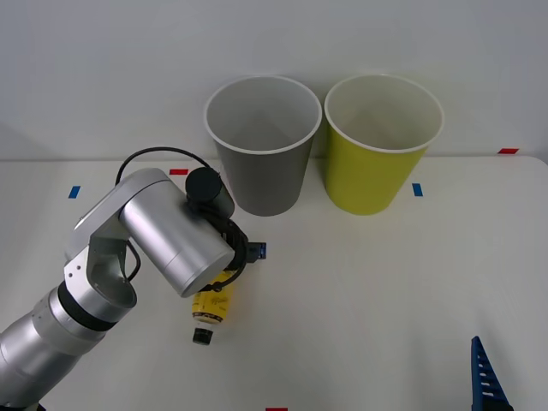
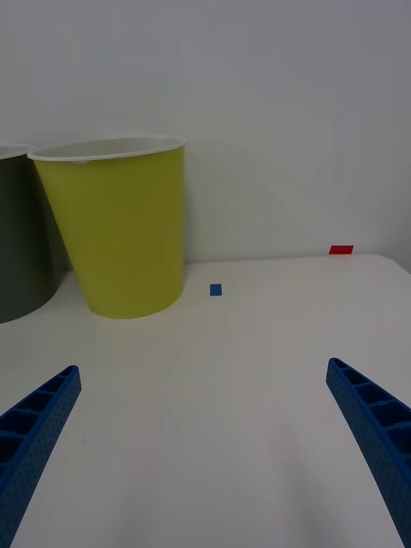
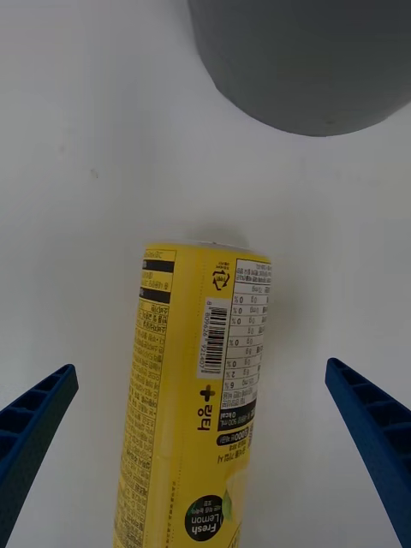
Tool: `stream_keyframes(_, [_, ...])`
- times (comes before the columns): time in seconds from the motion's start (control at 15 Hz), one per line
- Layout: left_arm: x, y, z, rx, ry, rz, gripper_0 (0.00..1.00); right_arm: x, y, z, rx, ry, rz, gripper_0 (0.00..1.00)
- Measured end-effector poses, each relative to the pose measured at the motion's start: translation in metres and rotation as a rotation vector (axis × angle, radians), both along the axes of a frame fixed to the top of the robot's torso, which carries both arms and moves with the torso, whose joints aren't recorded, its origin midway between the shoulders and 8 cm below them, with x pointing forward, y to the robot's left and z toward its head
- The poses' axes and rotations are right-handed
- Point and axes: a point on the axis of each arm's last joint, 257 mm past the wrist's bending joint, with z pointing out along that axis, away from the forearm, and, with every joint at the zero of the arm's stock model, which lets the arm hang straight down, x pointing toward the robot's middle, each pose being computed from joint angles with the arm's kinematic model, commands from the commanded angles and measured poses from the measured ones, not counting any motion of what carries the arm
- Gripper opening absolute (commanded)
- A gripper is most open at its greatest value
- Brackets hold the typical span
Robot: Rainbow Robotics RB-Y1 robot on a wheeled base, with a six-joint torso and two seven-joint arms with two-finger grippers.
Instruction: Put cans in the gray bin and PET bottles in the light green bin.
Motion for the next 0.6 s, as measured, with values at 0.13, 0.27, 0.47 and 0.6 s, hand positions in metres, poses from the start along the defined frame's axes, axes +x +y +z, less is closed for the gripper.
stream_keyframes(0.13, [0.004, -0.001, -0.002, 0.004, 0.012, 0.003, 1.00, 0.000, 0.000, 0.000, 0.000, 0.000, 0.000, 1.00])
stream_keyframes(0.27, [0.004, -0.006, -0.006, 0.002, 0.024, 0.001, 1.00, 0.000, 0.000, 0.000, 0.000, 0.000, 0.000, 1.00])
stream_keyframes(0.47, [0.002, -0.010, -0.010, -0.002, 0.038, -0.003, 1.00, 0.000, 0.000, 0.000, 0.000, 0.000, 0.000, 1.00])
stream_keyframes(0.6, [0.002, -0.008, -0.011, 0.004, 0.042, -0.005, 1.00, 0.000, 0.000, 0.000, 0.000, 0.000, 0.000, 1.00])
